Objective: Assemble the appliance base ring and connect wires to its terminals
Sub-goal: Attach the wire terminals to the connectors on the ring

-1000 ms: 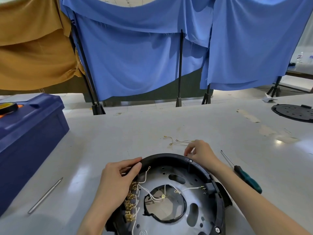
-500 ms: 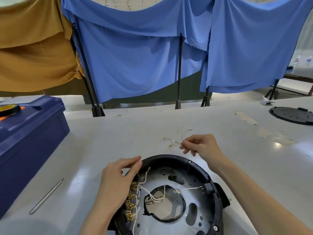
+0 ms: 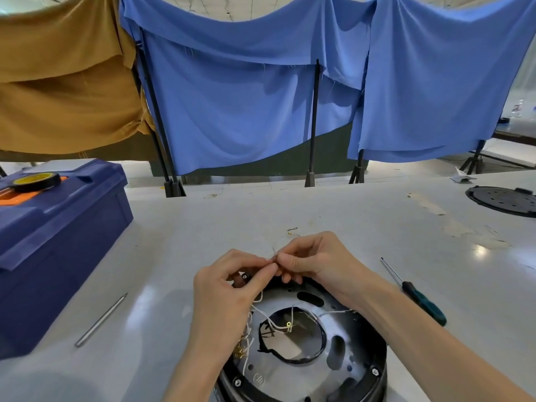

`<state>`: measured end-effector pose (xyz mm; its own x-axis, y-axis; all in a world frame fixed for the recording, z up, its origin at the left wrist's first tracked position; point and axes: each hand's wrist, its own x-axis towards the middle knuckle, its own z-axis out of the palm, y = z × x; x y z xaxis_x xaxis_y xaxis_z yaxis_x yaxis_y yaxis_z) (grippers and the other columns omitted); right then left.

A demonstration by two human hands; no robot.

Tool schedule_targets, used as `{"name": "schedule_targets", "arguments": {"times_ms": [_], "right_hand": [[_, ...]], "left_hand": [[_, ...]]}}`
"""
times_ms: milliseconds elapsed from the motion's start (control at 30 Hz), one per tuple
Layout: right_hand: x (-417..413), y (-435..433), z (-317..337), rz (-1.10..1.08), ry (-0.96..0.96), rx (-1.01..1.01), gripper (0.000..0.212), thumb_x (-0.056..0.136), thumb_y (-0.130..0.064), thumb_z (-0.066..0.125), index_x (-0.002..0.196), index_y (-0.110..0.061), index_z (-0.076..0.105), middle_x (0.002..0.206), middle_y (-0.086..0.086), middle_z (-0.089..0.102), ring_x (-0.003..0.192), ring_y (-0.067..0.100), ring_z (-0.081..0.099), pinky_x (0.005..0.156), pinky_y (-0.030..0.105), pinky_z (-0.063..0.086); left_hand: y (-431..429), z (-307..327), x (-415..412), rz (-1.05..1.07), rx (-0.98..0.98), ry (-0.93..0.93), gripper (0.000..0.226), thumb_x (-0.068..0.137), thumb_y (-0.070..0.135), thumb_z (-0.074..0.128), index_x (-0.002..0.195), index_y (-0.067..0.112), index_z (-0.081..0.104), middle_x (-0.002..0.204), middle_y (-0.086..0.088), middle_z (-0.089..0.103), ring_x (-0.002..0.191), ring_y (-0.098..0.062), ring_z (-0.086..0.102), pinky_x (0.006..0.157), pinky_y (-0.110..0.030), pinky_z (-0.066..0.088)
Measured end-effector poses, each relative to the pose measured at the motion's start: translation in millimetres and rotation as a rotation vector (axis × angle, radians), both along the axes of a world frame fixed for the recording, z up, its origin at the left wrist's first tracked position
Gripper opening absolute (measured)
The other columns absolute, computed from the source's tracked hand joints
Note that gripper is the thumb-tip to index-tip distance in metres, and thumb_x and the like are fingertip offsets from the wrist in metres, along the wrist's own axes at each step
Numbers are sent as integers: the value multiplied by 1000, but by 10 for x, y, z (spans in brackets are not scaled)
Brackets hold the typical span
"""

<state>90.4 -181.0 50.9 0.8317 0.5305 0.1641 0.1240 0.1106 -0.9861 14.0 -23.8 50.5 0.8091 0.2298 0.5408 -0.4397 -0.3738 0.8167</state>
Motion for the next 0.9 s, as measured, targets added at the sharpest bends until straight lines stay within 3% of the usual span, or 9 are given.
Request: {"name": "schedule_targets", "arguments": {"times_ms": [133,233,333,433,567,633,700,767,900], "right_hand": [[-39,33,23,-93,120,17,26,88,-23,62,79,-1,73,71,14,68,61,21,60,50,22,44],[-78,11,75,-36,225,-73,45,100,-32,49,76,-3,74,73,16,67,60,22,62,50,24,44],[-108,-13,116,127,371,-63,53,103,-34,41,80,0,75,81,20,69,67,26,65,56,29,50],[-121,-19,114,197,508,5,75,97,-59,32,81,-1,75,86,20,70,69,27,66,59,31,52],[-108,-64,99,208,592,34,92,82,-78,24,83,-2,75,94,23,71,76,32,70,64,35,56],[-152,-64,120,213,518,-12,76,81,-71,48,91,0,72,97,23,70,80,32,69,68,36,56],[-203,-43,130,187,393,-50,46,79,-40,74,95,3,72,94,22,71,79,28,70,68,32,56],[-237,-22,124,143,338,-48,26,74,-15,78,92,3,73,87,21,72,75,25,70,66,29,56],[-246,-54,108,126,313,-62,13,72,-6,76,83,1,73,79,21,71,71,27,71,63,28,56]], "left_hand": [[-26,-39,-36,68,60,-38,14,76,8,78,72,21,74,68,13,69,62,-2,62,57,-6,43],[13,-84,-55,245,456,-206,9,83,12,70,79,19,74,76,16,71,63,-5,63,60,-19,49],[50,-168,-71,369,817,-433,10,80,6,65,80,10,75,85,2,74,67,-17,66,58,-26,49],[74,-213,-116,428,916,-506,10,81,1,67,86,4,75,92,-7,74,77,-22,70,69,-26,46],[89,-237,-144,432,971,-525,12,78,-3,73,90,0,75,98,-12,74,93,-25,71,77,-26,50],[79,-246,-147,431,977,-549,6,83,0,70,87,0,75,99,-12,74,95,-25,71,80,-25,49],[68,-244,-164,423,956,-561,16,91,5,60,85,1,74,99,-11,73,91,-24,71,82,-25,46],[68,-246,-176,412,930,-587,18,93,6,58,85,2,74,98,-10,73,89,-23,69,82,-26,46],[104,-236,-169,379,652,-449,14,87,8,62,85,8,76,97,-2,73,83,-20,67,71,-29,52]]}}
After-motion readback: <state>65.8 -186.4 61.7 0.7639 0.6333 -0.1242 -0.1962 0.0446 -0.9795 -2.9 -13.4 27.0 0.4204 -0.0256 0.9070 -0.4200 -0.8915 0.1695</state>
